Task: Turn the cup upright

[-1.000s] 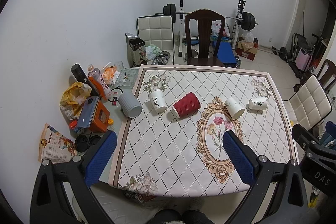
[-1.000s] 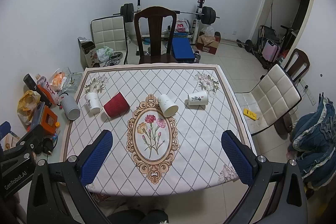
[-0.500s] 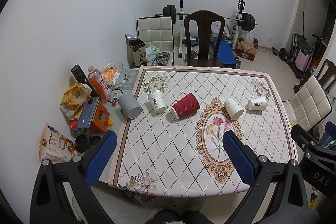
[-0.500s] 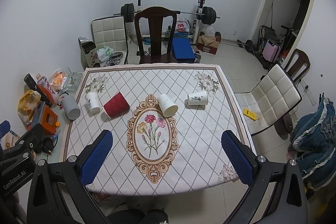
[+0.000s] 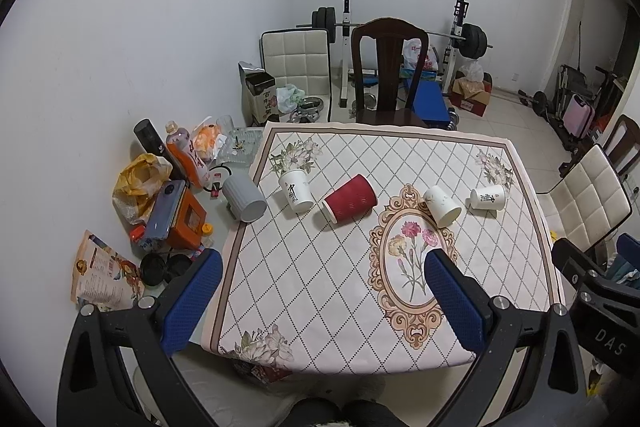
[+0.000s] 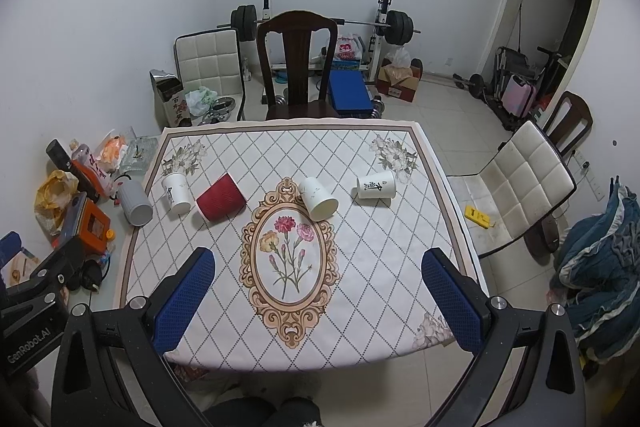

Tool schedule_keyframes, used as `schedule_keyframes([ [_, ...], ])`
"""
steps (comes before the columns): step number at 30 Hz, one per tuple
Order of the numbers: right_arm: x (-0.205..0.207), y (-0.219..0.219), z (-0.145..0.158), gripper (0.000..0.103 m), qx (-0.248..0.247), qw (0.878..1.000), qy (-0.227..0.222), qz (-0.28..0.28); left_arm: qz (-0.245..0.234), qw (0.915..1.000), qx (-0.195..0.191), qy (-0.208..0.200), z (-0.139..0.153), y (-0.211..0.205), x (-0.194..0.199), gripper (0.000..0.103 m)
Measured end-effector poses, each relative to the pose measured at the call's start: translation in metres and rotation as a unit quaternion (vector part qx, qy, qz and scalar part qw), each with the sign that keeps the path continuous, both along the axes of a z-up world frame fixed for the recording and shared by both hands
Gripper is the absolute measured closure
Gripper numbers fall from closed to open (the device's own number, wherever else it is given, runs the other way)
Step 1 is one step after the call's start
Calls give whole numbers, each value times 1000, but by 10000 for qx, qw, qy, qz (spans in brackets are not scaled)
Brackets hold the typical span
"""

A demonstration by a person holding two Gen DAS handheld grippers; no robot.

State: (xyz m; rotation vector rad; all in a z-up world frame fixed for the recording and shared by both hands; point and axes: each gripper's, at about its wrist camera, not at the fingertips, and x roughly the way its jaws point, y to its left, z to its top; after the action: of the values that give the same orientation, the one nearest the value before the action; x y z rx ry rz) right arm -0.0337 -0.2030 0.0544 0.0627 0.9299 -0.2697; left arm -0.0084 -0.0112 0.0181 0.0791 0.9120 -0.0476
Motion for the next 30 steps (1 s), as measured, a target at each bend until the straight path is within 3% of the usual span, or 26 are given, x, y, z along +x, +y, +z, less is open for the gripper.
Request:
schedule_keyframes([
  [4, 3, -4, 1, 0, 71, 10000, 55, 9, 120, 9999, 46, 80, -7, -11, 4, 0],
  [8, 18, -11, -18, 0, 161, 9994, 281, 86, 336, 9988, 188, 302, -35, -12, 20, 0],
  [17, 75, 2, -136, 0, 346, 9906, 1229, 484, 965, 9875, 622, 1076, -120, 31, 58, 0],
  [24, 123, 38, -225, 0, 383, 9766, 1993, 714, 1210, 9780, 605, 1588, -173, 72, 99, 0],
  [30, 170, 66, -272, 0, 371, 9651, 2469, 793, 1361, 9701, 461, 1955, -209, 106, 146, 0],
])
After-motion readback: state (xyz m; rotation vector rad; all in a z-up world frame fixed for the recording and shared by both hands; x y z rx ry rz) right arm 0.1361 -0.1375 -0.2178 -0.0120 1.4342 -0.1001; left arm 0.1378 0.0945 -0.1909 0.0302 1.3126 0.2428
